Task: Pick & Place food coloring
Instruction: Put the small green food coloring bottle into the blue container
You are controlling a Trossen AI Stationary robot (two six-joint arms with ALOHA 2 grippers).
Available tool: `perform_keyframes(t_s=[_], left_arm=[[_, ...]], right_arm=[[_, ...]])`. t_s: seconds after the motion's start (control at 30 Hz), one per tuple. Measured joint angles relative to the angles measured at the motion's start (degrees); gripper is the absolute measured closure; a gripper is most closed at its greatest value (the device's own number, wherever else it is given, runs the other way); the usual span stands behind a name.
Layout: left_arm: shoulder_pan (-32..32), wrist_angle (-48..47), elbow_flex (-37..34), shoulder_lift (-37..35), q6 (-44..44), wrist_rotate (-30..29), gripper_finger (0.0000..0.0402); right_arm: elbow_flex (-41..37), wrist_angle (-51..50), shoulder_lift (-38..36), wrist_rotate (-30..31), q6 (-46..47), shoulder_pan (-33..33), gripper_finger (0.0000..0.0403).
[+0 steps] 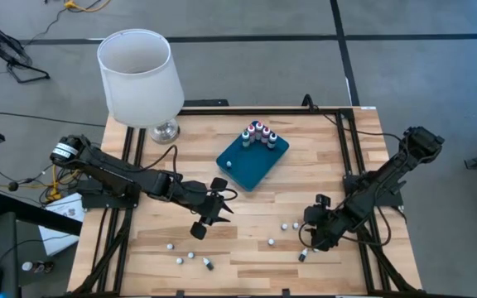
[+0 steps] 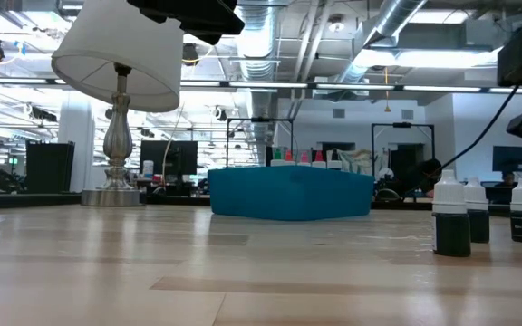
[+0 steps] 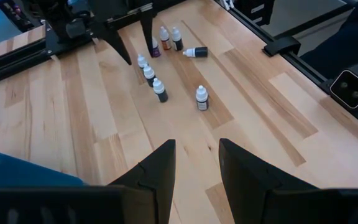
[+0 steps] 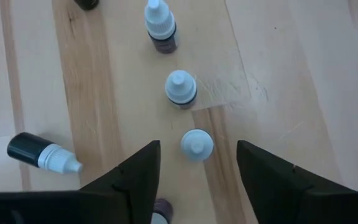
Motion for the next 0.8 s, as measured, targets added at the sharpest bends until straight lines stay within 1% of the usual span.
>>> perform_keyframes(t_s=[0.27, 0.4, 0.53, 0.8], left_arm=[[0.0, 0.0, 0.0, 0.0, 0.0, 0.0, 0.0285], [0.0, -0.1, 0.0, 0.0, 0.0, 0.0, 0.0285], [0.0, -0.1, 0.0, 0.0, 0.0, 0.0, 0.0285], [0.0, -0.1, 0.0, 0.0, 0.0, 0.0, 0.0285]], right_arm=[[0.0, 0.0, 0.0, -0.2, 0.0, 0.0, 0.0269], [0.0, 0.0, 0.0, -0.3, 0.0, 0.0, 0.0289], [0.0, 0.1, 0.0, -1.7, 0.0, 0.0, 0.0295], [0.0, 1.2, 0.0, -1.7, 0.4, 0.0, 0.0295]])
